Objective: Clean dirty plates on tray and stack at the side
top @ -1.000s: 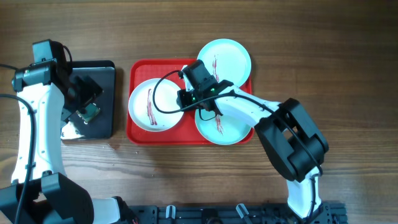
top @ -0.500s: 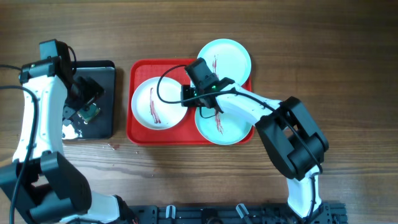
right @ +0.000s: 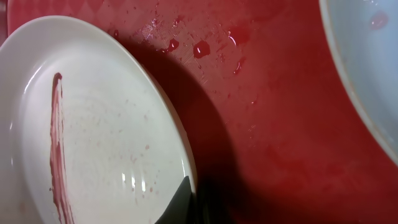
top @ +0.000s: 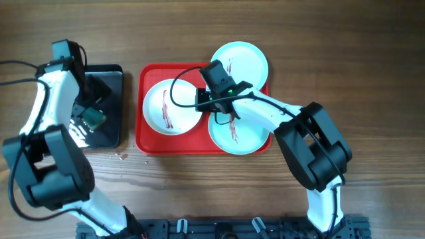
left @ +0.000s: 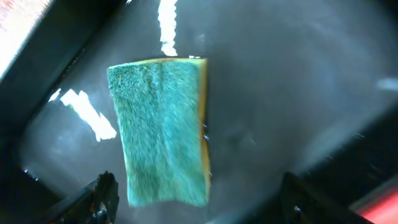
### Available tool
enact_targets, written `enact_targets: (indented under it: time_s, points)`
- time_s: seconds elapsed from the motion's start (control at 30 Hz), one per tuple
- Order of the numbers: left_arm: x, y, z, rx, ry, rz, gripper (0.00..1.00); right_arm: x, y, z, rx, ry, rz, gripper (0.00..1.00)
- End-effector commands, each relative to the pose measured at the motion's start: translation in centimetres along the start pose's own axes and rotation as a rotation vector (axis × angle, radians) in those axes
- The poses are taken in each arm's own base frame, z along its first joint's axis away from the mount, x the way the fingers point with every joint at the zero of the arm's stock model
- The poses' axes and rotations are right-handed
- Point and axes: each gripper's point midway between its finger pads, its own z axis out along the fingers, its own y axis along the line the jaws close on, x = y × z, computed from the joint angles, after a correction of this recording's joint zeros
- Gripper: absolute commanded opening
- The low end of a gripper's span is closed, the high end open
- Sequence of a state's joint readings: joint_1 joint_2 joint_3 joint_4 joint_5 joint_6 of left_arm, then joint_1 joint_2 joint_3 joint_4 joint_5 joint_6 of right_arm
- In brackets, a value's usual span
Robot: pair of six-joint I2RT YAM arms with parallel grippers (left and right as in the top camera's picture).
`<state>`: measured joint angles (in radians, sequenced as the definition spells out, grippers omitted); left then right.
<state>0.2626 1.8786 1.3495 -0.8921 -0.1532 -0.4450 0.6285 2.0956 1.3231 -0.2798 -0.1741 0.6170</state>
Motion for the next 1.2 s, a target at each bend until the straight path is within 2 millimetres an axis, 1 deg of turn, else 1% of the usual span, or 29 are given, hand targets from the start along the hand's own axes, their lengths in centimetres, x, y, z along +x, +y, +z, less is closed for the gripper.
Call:
enact_targets:
  time_s: [0.0,0.13,0.3,0.33,0.4,0.43,0.5,0.6,0.67,0.77,0.87,0.9,0.97,1.0,1.03,1.13,1.17]
  points:
    - [0.3,1.3,2.3,-0.064,0.038,0.012,0.79,0.7,-2.4,1.3,0.082,0.014,0.026,0.04]
    - [0.3,2.0,3.3,-0.078,0.059,-0.005,0.79,0.7,-2.4,1.3,0.082,0.014,0.026,0.04]
    - [-0.5,2.7,3.6,-0.074,0.046,-0.036,0.82,0.7,-2.4,1.3,0.083,0.015,0.025,0.04]
    - [-0.7,2.8,3.7,-0.071,0.041,-0.041,0.82,0.7,-2.4,1.3,0.083,0.014,0.025,0.04]
    - [-1.0,2.6,3.7,-0.063,0.033,-0.045,0.73,0.7,-2.4,1.3,0.082,0.014,0.025,0.04]
    - [-1.0,2.6,3.7,-0.059,0.033,-0.045,0.7,0.7,-2.4,1.3,0.082,0.014,0.025,0.04]
    - [-0.8,2.3,3.8,-0.049,0.038,-0.043,0.68,0.7,-2.4,1.3,0.082,0.014,0.025,0.04]
    - [-0.7,2.1,4.1,-0.038,0.041,-0.042,0.56,0.7,-2.4,1.3,0.083,0.014,0.025,0.05]
    - [-0.3,2.0,4.4,-0.03,0.05,-0.042,0.55,0.7,-2.4,1.3,0.082,0.014,0.025,0.04]
    - [0.5,2.3,5.0,-0.037,0.064,-0.039,0.61,0.7,-2.4,1.3,0.083,0.014,0.025,0.04]
    - [0.9,2.4,5.3,-0.04,0.07,-0.039,0.6,0.7,-2.4,1.3,0.083,0.014,0.025,0.04]
    - [0.9,2.4,5.3,-0.04,0.07,-0.039,0.58,0.7,-2.4,1.3,0.083,0.015,0.025,0.04]
    - [0.8,2.4,5.3,-0.039,0.067,-0.039,0.51,0.7,-2.4,1.3,0.083,0.014,0.025,0.04]
    - [0.8,2.3,5.3,-0.038,0.066,-0.04,0.43,0.7,-2.4,1.3,0.083,0.015,0.025,0.04]
    - [0.7,2.3,5.3,-0.038,0.065,-0.04,0.38,0.7,-2.4,1.3,0.083,0.014,0.025,0.04]
    - [0.6,2.3,5.3,-0.035,0.06,-0.041,0.15,0.7,-2.4,1.3,0.083,0.014,0.025,0.04]
    - [0.6,2.3,5.3,-0.035,0.06,-0.041,0.05,0.7,-2.4,1.3,0.083,0.015,0.025,0.04]
